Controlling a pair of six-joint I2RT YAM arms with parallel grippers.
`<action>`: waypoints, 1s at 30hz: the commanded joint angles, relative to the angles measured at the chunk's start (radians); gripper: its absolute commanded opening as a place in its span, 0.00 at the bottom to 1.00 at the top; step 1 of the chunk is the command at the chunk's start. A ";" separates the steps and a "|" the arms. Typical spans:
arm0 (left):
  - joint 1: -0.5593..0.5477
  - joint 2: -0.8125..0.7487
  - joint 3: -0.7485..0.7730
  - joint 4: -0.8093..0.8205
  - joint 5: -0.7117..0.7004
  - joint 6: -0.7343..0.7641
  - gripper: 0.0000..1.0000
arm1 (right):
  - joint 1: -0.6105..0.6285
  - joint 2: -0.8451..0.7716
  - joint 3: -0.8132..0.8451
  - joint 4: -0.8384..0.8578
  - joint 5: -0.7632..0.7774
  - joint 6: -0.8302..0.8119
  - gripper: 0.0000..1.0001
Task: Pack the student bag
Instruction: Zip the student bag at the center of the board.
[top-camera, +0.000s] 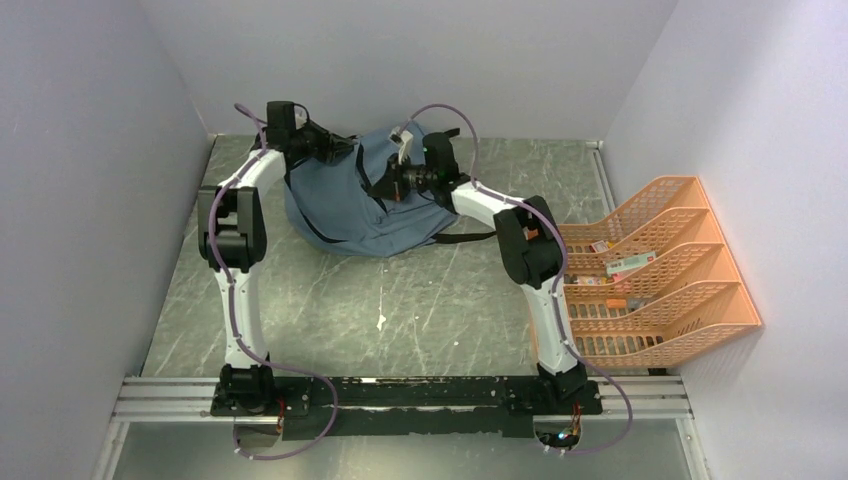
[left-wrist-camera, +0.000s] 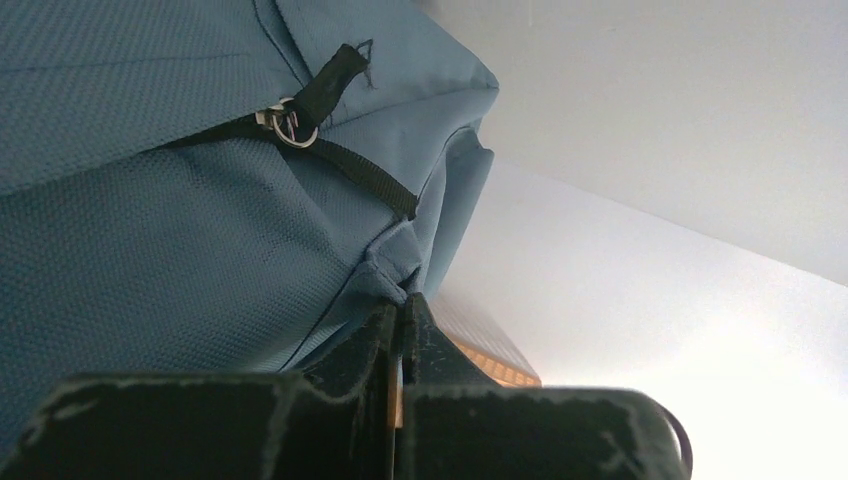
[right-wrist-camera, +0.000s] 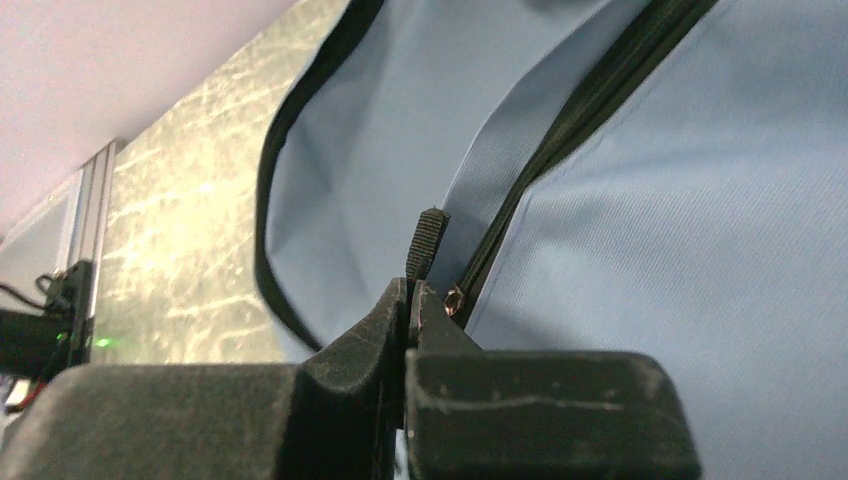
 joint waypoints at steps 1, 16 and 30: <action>0.058 -0.019 0.077 0.062 -0.071 0.026 0.05 | 0.011 -0.131 -0.148 -0.004 -0.014 -0.004 0.00; 0.058 0.089 0.125 0.026 -0.093 0.073 0.05 | 0.030 -0.275 -0.487 0.007 0.056 -0.012 0.00; 0.085 -0.004 0.133 0.016 -0.037 0.246 0.49 | 0.028 -0.360 -0.508 0.022 0.156 0.008 0.12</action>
